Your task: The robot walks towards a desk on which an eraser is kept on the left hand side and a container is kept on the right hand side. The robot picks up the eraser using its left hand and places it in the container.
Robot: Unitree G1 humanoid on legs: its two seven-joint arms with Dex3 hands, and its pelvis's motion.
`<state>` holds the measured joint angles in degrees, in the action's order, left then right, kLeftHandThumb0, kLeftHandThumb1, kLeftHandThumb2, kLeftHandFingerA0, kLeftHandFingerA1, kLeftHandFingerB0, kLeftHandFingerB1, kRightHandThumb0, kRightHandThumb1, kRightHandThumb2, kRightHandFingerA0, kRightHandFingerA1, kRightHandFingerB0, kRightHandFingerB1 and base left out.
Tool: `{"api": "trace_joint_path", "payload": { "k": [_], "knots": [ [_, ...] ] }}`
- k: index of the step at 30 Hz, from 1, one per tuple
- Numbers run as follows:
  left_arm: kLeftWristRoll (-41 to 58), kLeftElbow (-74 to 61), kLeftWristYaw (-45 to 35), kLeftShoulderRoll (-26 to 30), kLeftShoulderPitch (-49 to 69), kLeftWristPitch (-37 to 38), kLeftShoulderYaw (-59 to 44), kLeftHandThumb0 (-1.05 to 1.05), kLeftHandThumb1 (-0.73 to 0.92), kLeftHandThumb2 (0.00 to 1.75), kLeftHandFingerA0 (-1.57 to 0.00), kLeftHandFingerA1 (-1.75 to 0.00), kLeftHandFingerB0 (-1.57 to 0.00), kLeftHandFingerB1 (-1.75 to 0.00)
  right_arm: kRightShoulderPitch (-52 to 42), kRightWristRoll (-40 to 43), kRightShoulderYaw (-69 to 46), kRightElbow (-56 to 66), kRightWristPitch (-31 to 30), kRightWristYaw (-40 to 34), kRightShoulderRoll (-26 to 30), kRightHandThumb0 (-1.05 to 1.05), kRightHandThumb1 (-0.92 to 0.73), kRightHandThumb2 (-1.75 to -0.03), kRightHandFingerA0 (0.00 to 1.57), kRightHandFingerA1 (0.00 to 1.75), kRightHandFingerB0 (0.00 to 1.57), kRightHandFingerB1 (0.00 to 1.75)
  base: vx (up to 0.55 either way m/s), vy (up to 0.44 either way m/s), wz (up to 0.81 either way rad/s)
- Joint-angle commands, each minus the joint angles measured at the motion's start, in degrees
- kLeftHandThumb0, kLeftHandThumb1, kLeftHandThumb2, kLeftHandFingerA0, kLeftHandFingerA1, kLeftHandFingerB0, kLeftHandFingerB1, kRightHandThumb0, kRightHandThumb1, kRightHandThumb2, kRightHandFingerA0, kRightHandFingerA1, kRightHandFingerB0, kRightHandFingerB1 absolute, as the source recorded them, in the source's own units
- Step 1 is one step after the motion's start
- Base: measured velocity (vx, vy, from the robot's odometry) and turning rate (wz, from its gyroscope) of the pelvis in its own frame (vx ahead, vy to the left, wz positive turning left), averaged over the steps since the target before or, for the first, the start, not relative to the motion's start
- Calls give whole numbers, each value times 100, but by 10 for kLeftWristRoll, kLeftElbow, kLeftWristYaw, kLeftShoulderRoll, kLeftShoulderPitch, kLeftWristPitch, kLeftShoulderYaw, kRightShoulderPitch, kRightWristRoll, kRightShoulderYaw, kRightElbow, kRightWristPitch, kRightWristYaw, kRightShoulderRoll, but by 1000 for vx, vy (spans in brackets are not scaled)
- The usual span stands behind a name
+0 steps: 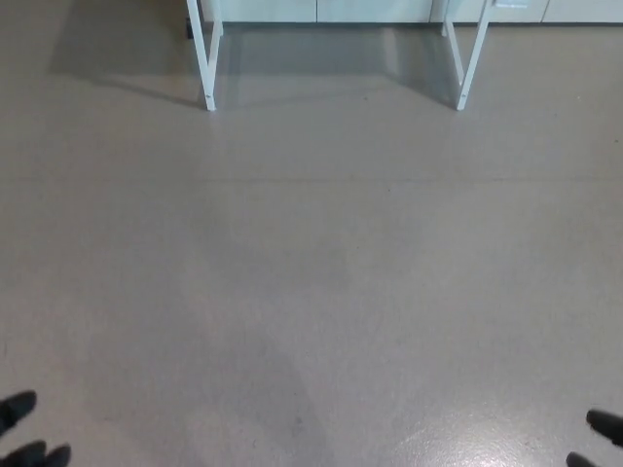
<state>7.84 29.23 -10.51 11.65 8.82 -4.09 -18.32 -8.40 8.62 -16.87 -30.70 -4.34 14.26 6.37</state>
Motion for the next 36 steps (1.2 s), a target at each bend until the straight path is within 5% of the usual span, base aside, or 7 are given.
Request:
{"api": "trace_joint_path", "payload": {
  "k": [1,19,27,28,33,34,36],
  "knots": [
    [51,-31,-41,6,26,-26,-24,-6,53,56,-39,-42,-38,-34,-21,65,-25,20,-2,50,-6,-36,-35,-69,50,62,40,52,0,0,0],
    [37,-44,-56,-1,157,9,-12,-13,51,56,-42,-42,-41,-35,-124,50,2,-8,56,95,4,-40,-38,-70,44,60,35,51,-3,-11,0],
    [37,-28,-71,1,193,35,-10,-10,51,55,-40,-41,-40,-35,-151,53,3,-21,65,100,0,-37,-37,-69,51,63,36,53,152,301,-10],
    [38,-28,-71,1,194,35,-11,-11,51,55,-39,-41,-40,-35,-153,48,6,-19,67,97,1,-31,-48,-54,58,56,39,43,208,188,4],
    [41,-2,-72,-2,194,41,-14,-14,50,56,-42,-41,-40,-35,-184,24,27,24,77,79,4,-33,-48,-55,56,61,38,46,199,77,6],
    [41,-4,-72,-3,197,42,-13,-9,51,55,-43,-41,-40,-34,-179,18,30,19,74,69,5,-39,-36,-72,57,65,33,52,232,-52,14],
    [39,-2,-68,-4,197,48,-14,-9,50,55,-42,-41,-40,-35,-163,19,30,-9,84,70,10,-39,-37,-72,53,65,33,52,239,-104,9]
  ]
}}
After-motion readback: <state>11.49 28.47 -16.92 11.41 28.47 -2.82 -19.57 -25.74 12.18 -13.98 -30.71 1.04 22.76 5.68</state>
